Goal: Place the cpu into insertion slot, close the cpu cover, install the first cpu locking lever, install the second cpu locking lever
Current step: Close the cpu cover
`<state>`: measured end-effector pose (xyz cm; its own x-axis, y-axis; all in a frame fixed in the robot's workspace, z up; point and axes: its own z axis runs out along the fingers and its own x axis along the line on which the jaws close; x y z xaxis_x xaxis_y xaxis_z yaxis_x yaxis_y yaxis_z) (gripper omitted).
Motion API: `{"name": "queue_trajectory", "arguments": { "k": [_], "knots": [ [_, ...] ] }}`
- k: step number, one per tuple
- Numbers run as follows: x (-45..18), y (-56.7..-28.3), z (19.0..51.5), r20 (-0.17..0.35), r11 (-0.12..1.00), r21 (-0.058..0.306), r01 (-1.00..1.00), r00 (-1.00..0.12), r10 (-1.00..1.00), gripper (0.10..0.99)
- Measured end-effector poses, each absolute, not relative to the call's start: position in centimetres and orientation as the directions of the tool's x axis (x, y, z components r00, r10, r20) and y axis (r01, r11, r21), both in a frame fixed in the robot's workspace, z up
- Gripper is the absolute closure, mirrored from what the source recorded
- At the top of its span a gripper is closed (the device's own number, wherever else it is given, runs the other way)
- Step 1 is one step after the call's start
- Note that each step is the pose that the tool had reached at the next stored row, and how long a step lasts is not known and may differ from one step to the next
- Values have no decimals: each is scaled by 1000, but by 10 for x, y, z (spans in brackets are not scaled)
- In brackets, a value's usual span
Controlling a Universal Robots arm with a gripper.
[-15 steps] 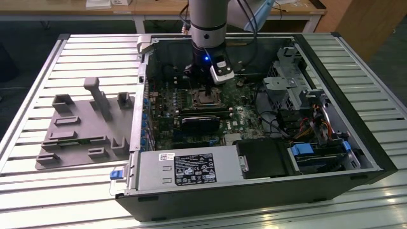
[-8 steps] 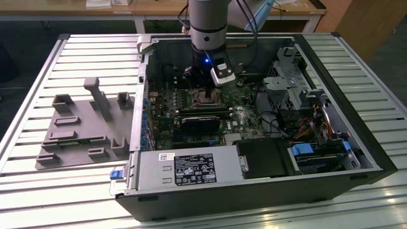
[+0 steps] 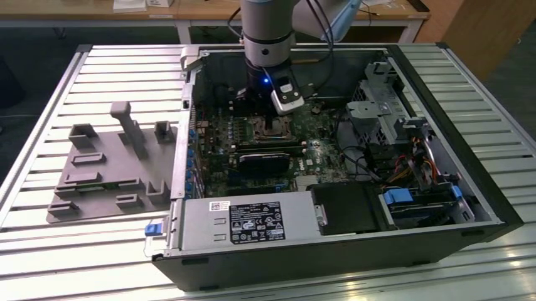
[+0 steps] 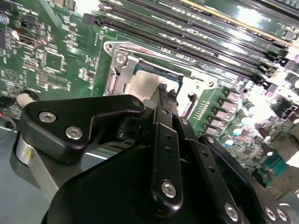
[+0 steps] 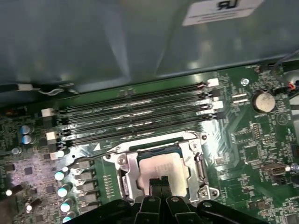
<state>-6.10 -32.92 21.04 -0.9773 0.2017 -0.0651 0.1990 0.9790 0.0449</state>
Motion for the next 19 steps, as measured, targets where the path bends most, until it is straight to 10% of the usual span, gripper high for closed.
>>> {"name": "queue_trajectory", "arguments": {
  "k": [19],
  "knots": [
    [-75,-329,205,-65,994,45,96,-993,99,984]
  ]
}}
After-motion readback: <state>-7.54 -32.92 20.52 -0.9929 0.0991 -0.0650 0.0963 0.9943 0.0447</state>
